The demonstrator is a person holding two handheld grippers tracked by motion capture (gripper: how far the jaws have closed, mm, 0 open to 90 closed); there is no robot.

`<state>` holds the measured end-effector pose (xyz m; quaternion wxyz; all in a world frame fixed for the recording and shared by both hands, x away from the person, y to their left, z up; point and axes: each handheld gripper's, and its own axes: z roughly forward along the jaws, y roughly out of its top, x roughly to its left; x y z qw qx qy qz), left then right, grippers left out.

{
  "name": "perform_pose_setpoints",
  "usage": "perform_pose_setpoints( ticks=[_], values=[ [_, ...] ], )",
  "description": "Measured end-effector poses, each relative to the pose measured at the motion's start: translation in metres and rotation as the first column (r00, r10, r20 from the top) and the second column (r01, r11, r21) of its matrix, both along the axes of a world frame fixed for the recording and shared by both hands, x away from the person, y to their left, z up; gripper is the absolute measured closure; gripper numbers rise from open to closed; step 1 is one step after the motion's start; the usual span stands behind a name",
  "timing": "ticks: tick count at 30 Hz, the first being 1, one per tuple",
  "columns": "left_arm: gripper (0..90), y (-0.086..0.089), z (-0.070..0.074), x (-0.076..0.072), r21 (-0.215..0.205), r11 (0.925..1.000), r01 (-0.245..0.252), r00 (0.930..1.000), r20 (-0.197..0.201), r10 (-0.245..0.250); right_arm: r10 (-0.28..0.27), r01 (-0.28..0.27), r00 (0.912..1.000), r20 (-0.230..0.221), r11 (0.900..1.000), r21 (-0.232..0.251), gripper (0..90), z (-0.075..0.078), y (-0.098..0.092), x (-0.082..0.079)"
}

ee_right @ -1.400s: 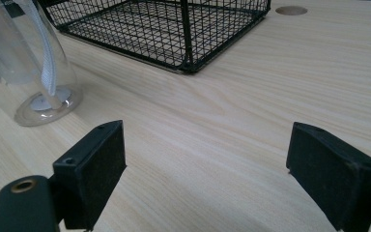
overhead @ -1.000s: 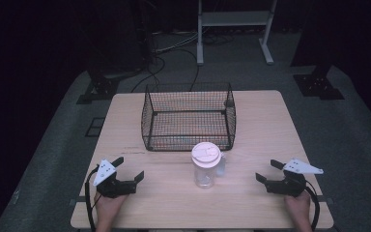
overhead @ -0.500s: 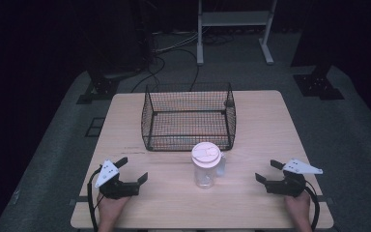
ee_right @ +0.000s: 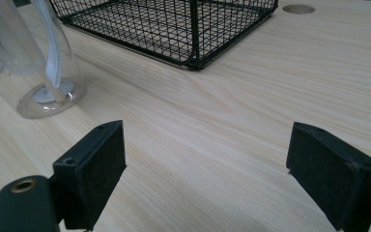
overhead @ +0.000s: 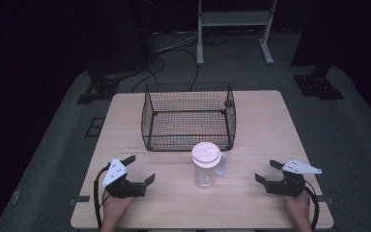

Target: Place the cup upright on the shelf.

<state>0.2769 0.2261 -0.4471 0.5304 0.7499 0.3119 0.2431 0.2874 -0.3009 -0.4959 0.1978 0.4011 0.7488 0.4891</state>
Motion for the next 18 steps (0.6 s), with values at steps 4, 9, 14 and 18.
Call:
perform_pose_setpoints(
  ticks=[4,9,14,18],
  values=[
    [0.7,-0.008,0.006,0.0,0.01,0.9996,0.028,0.9995,0.012,-0.028,-0.001,0.001,1.0,-0.002,1.0,0.001,12.9,0.0,0.0,0.0],
    [0.7,-0.017,0.017,-0.002,0.011,0.9975,0.07,0.9972,0.026,-0.07,-0.002,0.002,1.0,-0.001,1.0,0.002,12.9,0.0,0.0,0.0],
    [0.7,-0.022,0.025,-0.003,0.019,0.9933,0.114,0.9931,0.025,-0.115,-0.001,0.001,1.0,0.0,1.0,0.004,12.9,0.0,-0.001,0.0],
    [0.7,-0.027,0.03,-0.004,0.013,0.9891,0.147,0.9889,0.022,-0.147,-0.001,0.001,1.0,0.0,1.0,0.004,12.9,0.0,-0.001,0.0]
  ],
)
